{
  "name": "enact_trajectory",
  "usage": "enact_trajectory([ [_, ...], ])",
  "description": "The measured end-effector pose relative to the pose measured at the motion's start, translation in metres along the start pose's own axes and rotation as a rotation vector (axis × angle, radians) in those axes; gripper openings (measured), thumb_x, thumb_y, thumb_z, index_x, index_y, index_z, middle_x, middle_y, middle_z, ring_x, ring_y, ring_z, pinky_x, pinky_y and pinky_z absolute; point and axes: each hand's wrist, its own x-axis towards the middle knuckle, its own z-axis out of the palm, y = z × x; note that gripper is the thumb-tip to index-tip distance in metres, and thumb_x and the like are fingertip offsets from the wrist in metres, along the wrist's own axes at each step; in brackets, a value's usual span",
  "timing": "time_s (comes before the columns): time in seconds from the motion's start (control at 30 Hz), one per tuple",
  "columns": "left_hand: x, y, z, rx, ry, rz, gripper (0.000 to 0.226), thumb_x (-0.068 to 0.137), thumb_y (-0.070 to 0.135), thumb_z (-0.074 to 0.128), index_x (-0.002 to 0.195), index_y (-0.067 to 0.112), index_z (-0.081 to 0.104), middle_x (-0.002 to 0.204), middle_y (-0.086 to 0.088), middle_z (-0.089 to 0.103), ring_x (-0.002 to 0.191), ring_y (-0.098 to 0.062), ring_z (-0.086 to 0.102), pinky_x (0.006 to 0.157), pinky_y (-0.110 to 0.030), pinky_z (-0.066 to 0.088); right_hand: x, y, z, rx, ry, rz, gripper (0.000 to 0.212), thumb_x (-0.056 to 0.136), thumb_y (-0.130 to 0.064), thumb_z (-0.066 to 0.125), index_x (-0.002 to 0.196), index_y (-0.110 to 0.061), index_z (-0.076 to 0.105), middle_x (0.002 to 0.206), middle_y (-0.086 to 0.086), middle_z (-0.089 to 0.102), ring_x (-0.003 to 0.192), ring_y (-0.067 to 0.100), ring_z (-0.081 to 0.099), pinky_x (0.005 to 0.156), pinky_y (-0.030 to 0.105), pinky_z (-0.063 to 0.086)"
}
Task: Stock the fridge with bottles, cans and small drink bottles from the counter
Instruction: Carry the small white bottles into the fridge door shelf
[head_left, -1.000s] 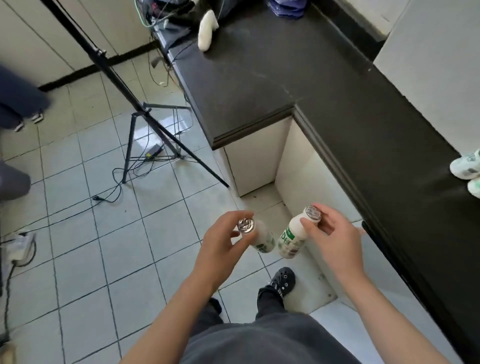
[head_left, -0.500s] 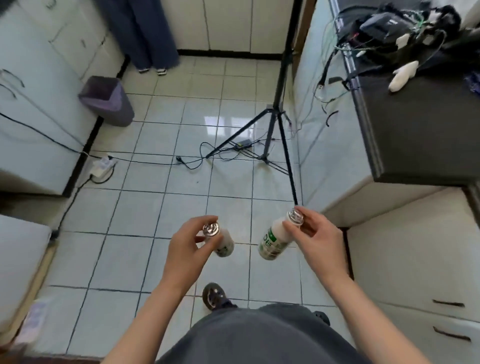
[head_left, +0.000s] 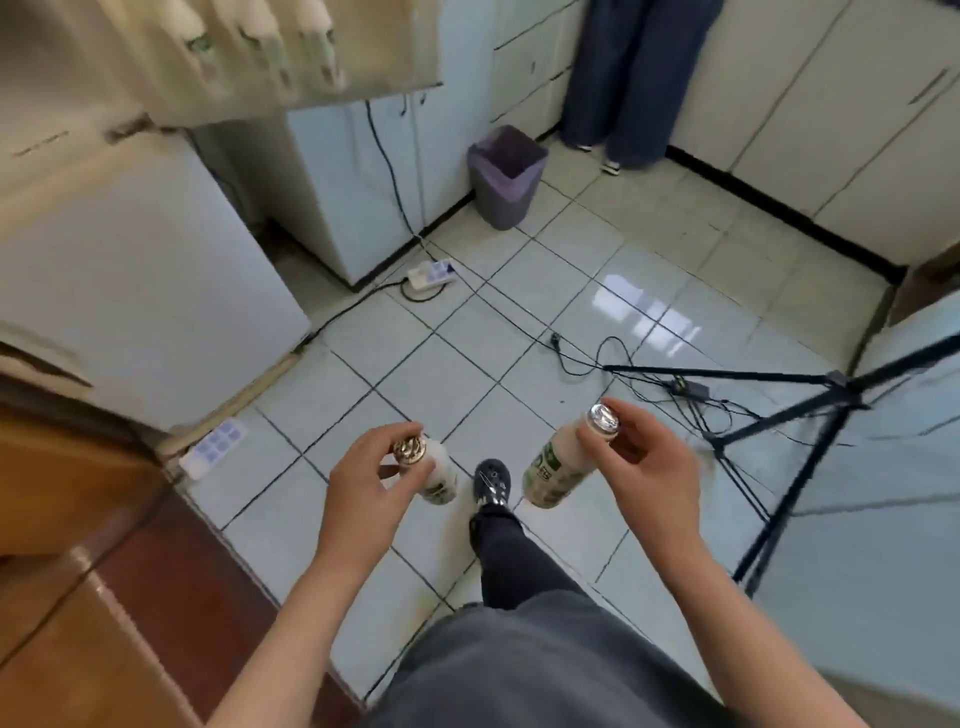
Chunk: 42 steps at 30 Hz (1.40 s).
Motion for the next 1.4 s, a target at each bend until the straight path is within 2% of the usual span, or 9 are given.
enact_trajectory([
  [0.1, 0.024, -0.017, -0.028, -0.002, 0.139, -0.077, 0.047, 0.081, 0.009, 0.071, 0.095, 0.052, 0.060, 0.104, 0.034, 0.059, 0.095, 0.007, 0.059, 0.074, -0.005, 0.045, 0.051, -0.018, 0.057, -0.003, -0.143, -0.035, 0.029, 0.077, -0.026, 0.074, 0.104, -0.033, 0.067, 0.095, -0.015, 0.070, 0.089, -0.005, 0.064, 0.072, 0.010, 0.050],
  [0.27, 0.098, -0.023, -0.074, 0.067, 0.328, -0.128, 0.051, 0.081, 0.007, 0.071, 0.097, 0.053, 0.058, 0.102, 0.031, 0.060, 0.096, 0.007, 0.059, 0.079, -0.015, 0.050, 0.147, -0.070, 0.149, 0.021, -0.345, -0.130, 0.032, 0.078, -0.023, 0.074, 0.109, -0.028, 0.067, 0.095, -0.017, 0.069, 0.088, -0.006, 0.064, 0.074, 0.010, 0.052],
  [0.37, 0.152, -0.010, -0.100, 0.118, 0.359, -0.127, 0.047, 0.081, 0.010, 0.072, 0.100, 0.051, 0.057, 0.104, 0.026, 0.061, 0.097, 0.006, 0.058, 0.081, -0.019, 0.050, 0.201, -0.112, 0.189, 0.040, -0.391, -0.195, 0.033, 0.078, -0.023, 0.074, 0.109, -0.029, 0.066, 0.093, -0.019, 0.069, 0.088, -0.006, 0.064, 0.076, 0.009, 0.051],
  [0.47, 0.213, 0.007, -0.120, 0.154, 0.400, -0.080, 0.044, 0.083, 0.012, 0.071, 0.101, 0.049, 0.055, 0.107, 0.021, 0.060, 0.100, 0.008, 0.055, 0.078, -0.009, 0.047, 0.253, -0.150, 0.219, 0.057, -0.425, -0.241, 0.030, 0.077, -0.024, 0.074, 0.102, -0.038, 0.064, 0.092, -0.019, 0.069, 0.088, -0.004, 0.065, 0.077, 0.013, 0.052],
  [0.6, 0.274, 0.028, -0.130, 0.123, 0.481, -0.046, 0.040, 0.083, 0.012, 0.070, 0.103, 0.043, 0.055, 0.104, 0.024, 0.057, 0.099, 0.005, 0.057, 0.079, -0.009, 0.047, 0.305, -0.190, 0.253, 0.056, -0.457, -0.304, 0.032, 0.079, -0.023, 0.073, 0.109, -0.026, 0.066, 0.099, -0.012, 0.070, 0.092, 0.000, 0.065, 0.083, 0.018, 0.053],
  [0.8, 0.339, 0.047, -0.157, 0.053, 0.510, 0.030, 0.041, 0.085, 0.011, 0.068, 0.104, 0.044, 0.055, 0.105, 0.021, 0.058, 0.096, 0.007, 0.057, 0.074, -0.006, 0.045, 0.351, -0.238, 0.287, 0.134, -0.400, -0.381, 0.034, 0.080, -0.019, 0.072, 0.112, -0.026, 0.064, 0.104, -0.011, 0.069, 0.098, 0.003, 0.065, 0.091, 0.030, 0.053],
  [1.1, 0.453, 0.096, -0.225, -0.014, 0.493, 0.253, 0.034, 0.081, 0.027, 0.065, 0.105, 0.051, 0.057, 0.106, 0.027, 0.062, 0.093, 0.004, 0.059, 0.074, -0.005, 0.042, 0.402, -0.310, 0.332, 0.251, -0.167, -0.547, 0.033, 0.082, -0.018, 0.070, 0.115, -0.021, 0.063, 0.107, -0.008, 0.069, 0.102, 0.006, 0.064, 0.090, 0.025, 0.052],
  [1.23, 0.506, 0.108, -0.254, -0.046, 0.461, 0.324, 0.036, 0.083, 0.023, 0.070, 0.106, 0.048, 0.058, 0.105, 0.022, 0.064, 0.093, 0.002, 0.060, 0.076, -0.008, 0.044, 0.424, -0.341, 0.354, 0.257, -0.072, -0.619, 0.034, 0.083, -0.018, 0.069, 0.117, -0.013, 0.062, 0.109, 0.000, 0.068, 0.101, 0.010, 0.065, 0.089, 0.024, 0.052],
  [1.4, 0.550, 0.101, -0.269, -0.048, 0.403, 0.333, 0.042, 0.085, 0.018, 0.069, 0.102, 0.054, 0.056, 0.100, 0.035, 0.061, 0.092, 0.006, 0.060, 0.080, -0.013, 0.048, 0.448, -0.369, 0.386, 0.207, 0.000, -0.696, 0.035, 0.082, -0.024, 0.070, 0.115, -0.020, 0.062, 0.103, -0.009, 0.068, 0.096, 0.006, 0.066, 0.085, 0.018, 0.051],
])
